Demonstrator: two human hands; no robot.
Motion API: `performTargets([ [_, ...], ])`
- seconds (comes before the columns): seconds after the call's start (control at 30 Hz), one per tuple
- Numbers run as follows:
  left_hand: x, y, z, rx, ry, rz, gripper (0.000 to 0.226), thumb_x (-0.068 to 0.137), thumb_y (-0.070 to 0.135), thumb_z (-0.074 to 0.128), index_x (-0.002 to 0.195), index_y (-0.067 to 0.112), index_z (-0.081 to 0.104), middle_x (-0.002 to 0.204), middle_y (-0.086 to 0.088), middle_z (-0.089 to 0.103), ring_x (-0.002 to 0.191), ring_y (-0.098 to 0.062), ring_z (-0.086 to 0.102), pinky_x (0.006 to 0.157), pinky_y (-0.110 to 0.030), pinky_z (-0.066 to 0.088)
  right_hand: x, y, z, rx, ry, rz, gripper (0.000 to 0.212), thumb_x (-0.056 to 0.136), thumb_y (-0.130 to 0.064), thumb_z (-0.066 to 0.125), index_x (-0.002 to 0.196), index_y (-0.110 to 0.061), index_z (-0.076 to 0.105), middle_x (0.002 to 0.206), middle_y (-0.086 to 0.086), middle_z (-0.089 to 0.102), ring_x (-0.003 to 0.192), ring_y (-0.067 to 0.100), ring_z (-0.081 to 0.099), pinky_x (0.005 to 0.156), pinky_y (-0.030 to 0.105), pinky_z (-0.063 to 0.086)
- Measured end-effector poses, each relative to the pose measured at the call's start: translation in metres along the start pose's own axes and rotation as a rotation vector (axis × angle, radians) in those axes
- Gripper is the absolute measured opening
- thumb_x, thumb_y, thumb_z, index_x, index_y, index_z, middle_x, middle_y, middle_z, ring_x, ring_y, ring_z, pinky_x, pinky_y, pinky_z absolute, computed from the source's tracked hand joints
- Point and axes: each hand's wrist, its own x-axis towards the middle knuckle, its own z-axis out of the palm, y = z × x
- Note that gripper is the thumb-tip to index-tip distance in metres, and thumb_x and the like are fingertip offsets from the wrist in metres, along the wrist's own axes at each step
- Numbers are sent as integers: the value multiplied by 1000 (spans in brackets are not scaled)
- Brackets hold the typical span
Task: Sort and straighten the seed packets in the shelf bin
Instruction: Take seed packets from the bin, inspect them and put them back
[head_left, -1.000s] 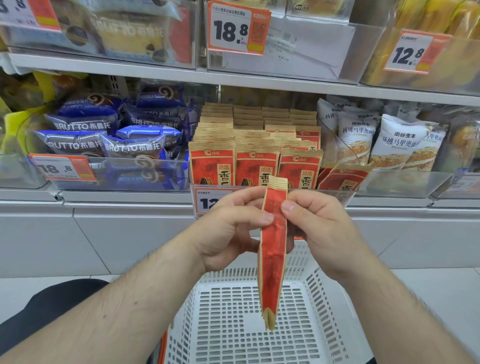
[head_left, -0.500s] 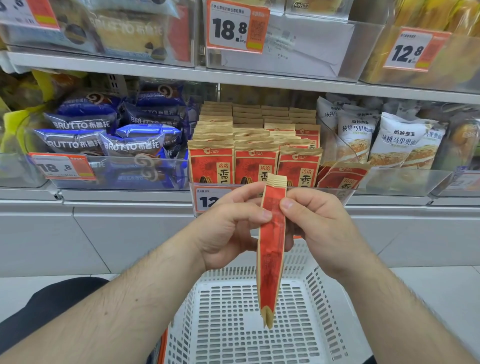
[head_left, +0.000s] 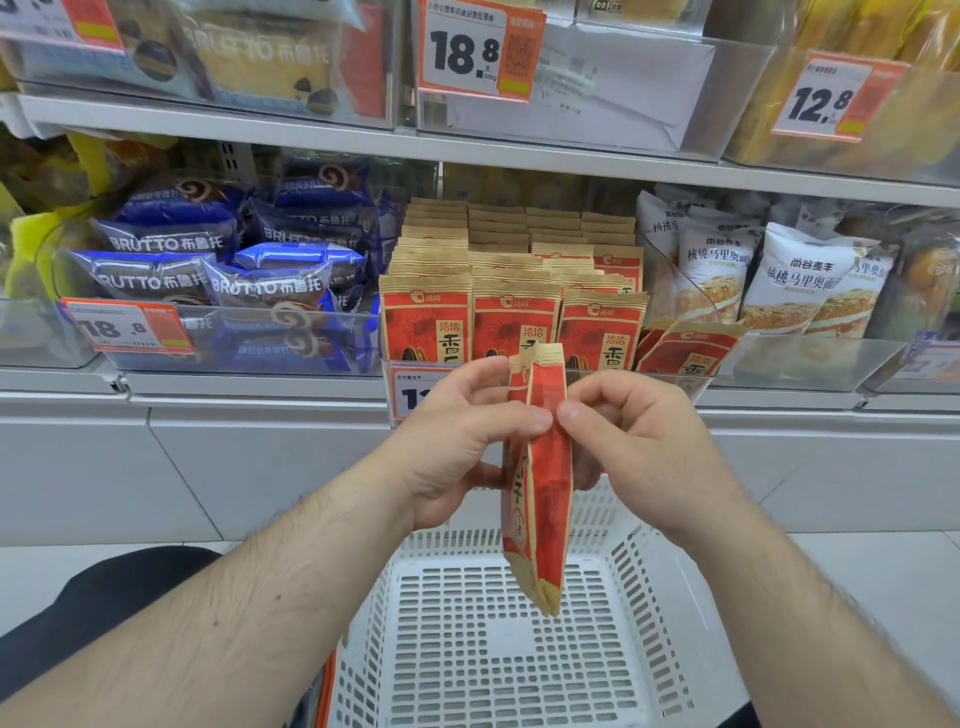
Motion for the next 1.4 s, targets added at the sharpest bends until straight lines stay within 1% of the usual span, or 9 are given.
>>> performTargets([
  [0.23,-3,-3,2,69,16,2,81,60,24,95,130,29,54,111,0,74,92,-20,72,77,-49,56,-1,2,-1,-260,45,-40,7,86,-9,71,82,-14,69,61,9,66,50,17,62,53,31,56],
  [0.37,0,-1,0,96,78,0,106,46,34,94,142,25,48,121,-3,71,107,-27,70,90,-60,54,-2,-2,-4,-256,-20,8,6,85,-11,73,84,-15,68,62,5,67,53,19,67,59,37,58],
  [0.47,0,1,-1,66,96,5,108,49,31,97,144,23,47,119,-3,72,109,-25,68,87,-58,54,-4,-8,-15,-350,-207,128,14,82,-12,75,75,-9,64,59,5,66,53,20,68,59,39,58],
  [0.63,-1,3,0,-58,119,11,95,60,20,90,144,19,46,107,0,74,90,-16,72,70,-51,57,-11,-18,-20,-509,-525,286,20,89,-16,69,72,-4,68,69,11,72,60,20,70,64,36,57],
  [0.8,-5,0,4,49,37,20,104,59,19,88,148,27,37,113,5,72,99,-15,71,74,-49,58,-15,-23,-19,-514,-474,252,22,93,-10,61,76,3,67,68,9,72,58,18,70,64,35,58],
  [0.93,-12,-4,6,160,-148,-27,94,60,5,81,125,56,37,96,13,74,83,-23,73,72,-51,60,-18,-25,-22,-468,-458,227,24,94,-10,61,71,-3,66,67,7,72,59,18,71,62,34,57],
  [1.03,-11,-3,3,125,-200,-45,106,58,0,82,141,44,35,99,9,74,80,-29,71,72,-53,58,-18,-22,-25,-376,-462,205,24,94,-7,62,71,0,65,64,8,71,56,20,69,56,27,55],
  [1.17,-12,-1,3,92,-267,-28,110,57,-5,77,150,29,31,94,15,72,80,-21,69,65,-47,60,-16,-19,-29,-270,-476,188,22,93,-4,62,80,13,63,64,12,70,54,22,67,54,28,55],
  [1.4,-14,0,3,101,-259,-46,108,59,-6,76,150,29,31,99,14,72,82,-20,70,65,-45,60,-17,-20,-28,-285,-466,190,20,92,-3,62,77,11,64,62,12,69,51,21,66,53,28,54],
])
